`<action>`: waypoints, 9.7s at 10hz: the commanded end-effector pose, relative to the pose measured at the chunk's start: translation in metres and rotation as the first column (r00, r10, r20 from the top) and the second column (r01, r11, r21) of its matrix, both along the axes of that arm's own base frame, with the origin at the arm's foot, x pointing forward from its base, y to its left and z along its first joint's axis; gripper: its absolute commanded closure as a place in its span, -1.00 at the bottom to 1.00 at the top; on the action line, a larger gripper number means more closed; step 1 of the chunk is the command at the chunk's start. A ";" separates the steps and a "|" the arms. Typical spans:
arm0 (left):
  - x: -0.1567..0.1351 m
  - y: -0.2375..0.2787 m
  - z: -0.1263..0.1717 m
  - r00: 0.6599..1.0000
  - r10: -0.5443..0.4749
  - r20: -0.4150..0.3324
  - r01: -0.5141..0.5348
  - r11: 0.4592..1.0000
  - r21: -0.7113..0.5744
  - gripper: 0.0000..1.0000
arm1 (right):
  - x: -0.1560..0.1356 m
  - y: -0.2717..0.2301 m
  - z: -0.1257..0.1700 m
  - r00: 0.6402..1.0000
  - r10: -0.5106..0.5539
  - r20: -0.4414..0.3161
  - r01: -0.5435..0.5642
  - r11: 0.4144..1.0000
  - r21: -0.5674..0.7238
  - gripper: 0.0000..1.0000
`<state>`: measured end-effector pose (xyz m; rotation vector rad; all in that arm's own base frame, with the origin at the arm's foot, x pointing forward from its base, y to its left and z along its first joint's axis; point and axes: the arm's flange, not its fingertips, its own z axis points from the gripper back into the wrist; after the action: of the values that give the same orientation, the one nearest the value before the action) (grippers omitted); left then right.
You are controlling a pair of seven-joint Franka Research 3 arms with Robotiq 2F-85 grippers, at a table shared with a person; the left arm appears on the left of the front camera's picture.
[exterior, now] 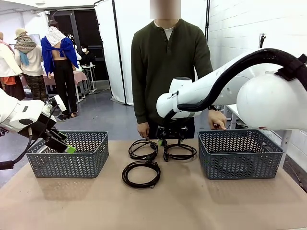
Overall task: Organize the cables according to human instructions.
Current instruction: Pick up a bundle of cables and place it in the basket indicated by the human.
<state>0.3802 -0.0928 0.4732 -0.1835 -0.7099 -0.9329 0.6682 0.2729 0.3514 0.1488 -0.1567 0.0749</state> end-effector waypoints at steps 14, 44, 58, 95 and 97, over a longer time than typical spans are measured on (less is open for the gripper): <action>0.002 0.002 -0.002 1.000 0.001 -0.001 -0.001 1.000 -0.008 -1.00 | 0.041 0.010 -0.042 0.991 -0.130 -0.030 0.125 0.983 -0.137 -1.00; 0.002 0.002 -0.002 1.000 0.001 -0.001 -0.001 1.000 -0.008 -1.00 | 0.008 0.045 0.075 0.936 0.353 0.000 -0.353 0.935 -0.041 1.00; 0.002 0.002 -0.002 1.000 0.001 -0.001 -0.001 1.000 -0.008 -1.00 | -0.070 -0.025 0.161 0.592 0.801 -0.090 -0.805 0.581 -0.121 1.00; 0.002 0.002 -0.002 1.000 0.001 -0.001 -0.001 1.000 -0.008 -1.00 | -0.093 -0.255 0.132 0.389 0.917 -0.090 -0.917 0.376 -0.133 -1.00; 0.002 0.002 -0.002 1.000 0.001 -0.001 -0.001 1.000 -0.008 -1.00 | -0.088 -0.242 0.128 0.369 0.921 -0.127 -0.927 0.355 -0.121 -1.00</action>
<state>0.3802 -0.0927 0.4733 -0.1837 -0.7101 -0.9322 0.5715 0.0217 0.4798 0.0481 -0.0396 1.2794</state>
